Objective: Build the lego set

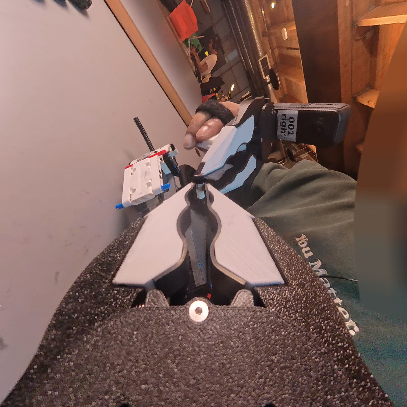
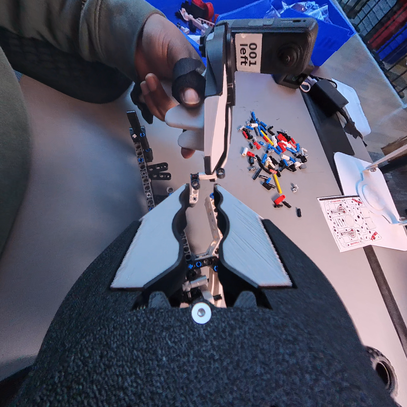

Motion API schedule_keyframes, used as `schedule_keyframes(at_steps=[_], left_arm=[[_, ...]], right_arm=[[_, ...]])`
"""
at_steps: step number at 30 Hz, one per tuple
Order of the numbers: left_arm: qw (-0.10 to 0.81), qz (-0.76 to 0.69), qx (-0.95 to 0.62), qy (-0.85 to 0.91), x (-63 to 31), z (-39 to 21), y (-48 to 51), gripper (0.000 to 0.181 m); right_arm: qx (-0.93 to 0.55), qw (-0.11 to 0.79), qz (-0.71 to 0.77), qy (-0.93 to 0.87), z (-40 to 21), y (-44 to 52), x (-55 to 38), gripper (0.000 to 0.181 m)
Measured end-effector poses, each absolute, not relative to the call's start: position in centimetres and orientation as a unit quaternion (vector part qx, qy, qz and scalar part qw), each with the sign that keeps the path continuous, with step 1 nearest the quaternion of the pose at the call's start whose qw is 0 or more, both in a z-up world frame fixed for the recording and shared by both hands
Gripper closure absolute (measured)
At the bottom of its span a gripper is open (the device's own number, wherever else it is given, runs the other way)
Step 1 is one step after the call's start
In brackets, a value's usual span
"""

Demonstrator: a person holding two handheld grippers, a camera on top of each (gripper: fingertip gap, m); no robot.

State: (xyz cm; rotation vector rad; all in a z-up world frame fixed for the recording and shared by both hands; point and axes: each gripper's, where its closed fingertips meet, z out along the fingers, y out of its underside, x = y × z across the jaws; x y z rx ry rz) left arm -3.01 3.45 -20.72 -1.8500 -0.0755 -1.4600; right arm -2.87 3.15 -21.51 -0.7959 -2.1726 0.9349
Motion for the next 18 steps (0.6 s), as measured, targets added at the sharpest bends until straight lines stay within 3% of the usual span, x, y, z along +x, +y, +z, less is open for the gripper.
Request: schedule_keyframes(at_steps=[7,10,17,18], left_arm=[[0.327,-0.581,-0.744,-0.031,-2.2,-21.4,3.3,0.174],[0.309,-0.582,-0.752,-0.033,-2.1,-21.7,3.5,0.174],[0.3,-0.572,-0.763,-0.032,-2.3,-22.1,3.6,0.173],[0.312,-0.561,-0.767,-0.021,-2.6,-21.9,3.6,0.166]], right_arm=[[-0.287,0.329,0.313,-0.844,-22.0,3.1,-3.2,0.138],[-0.281,0.33,0.303,-0.848,-22.6,2.9,-3.3,0.148],[-0.297,0.329,0.313,-0.84,-23.1,3.0,-3.5,0.149],[-0.304,0.322,0.317,-0.839,-23.2,3.2,-3.5,0.149]])
